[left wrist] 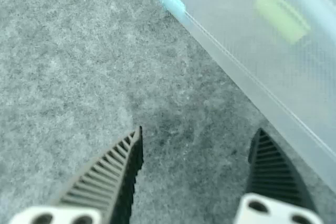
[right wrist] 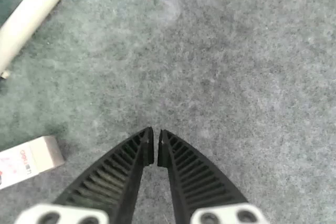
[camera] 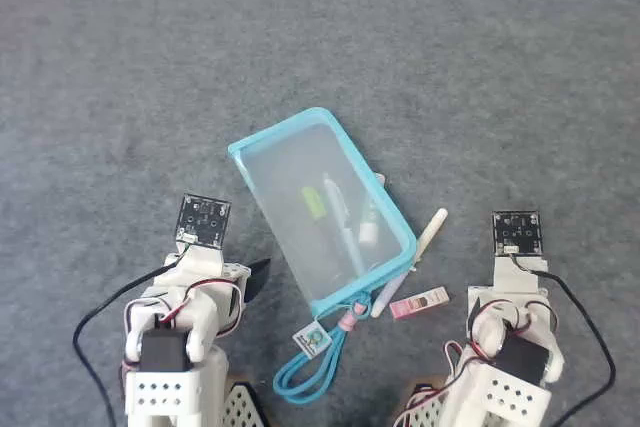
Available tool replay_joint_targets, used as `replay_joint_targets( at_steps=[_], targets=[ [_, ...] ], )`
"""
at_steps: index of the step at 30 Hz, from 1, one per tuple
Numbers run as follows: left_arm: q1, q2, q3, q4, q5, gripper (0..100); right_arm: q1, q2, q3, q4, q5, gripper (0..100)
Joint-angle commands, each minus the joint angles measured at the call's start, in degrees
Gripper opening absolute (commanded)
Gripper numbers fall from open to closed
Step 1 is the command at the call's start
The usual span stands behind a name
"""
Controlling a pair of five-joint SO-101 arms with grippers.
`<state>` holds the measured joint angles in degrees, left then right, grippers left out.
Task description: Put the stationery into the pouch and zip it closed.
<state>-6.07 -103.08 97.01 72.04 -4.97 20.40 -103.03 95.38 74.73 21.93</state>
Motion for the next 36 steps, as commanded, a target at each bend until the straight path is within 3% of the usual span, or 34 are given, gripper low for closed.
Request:
replay_joint_targets(
  at_steps=[1,21,31,36],
  targets=[
    [-0.09,-1.14,-0.48,0.18,1.05,31,0.66,-0.84,1.14,0.48,-0.53,3.5],
    [-0.09,-1.14,-0.48,0.18,1.05,31,0.22,-0.75,1.14,0.48,-0.79,3.7],
    [-0.09,-1.14,-0.48,0.18,1.05,31,-10.95,-0.84,1.14,0.04,-0.44,3.7],
    [-0.09,-1.14,-0.48,0.18,1.05,31,-13.41,-0.66,-0.18,-9.01,-0.18,3.8]
  ],
)
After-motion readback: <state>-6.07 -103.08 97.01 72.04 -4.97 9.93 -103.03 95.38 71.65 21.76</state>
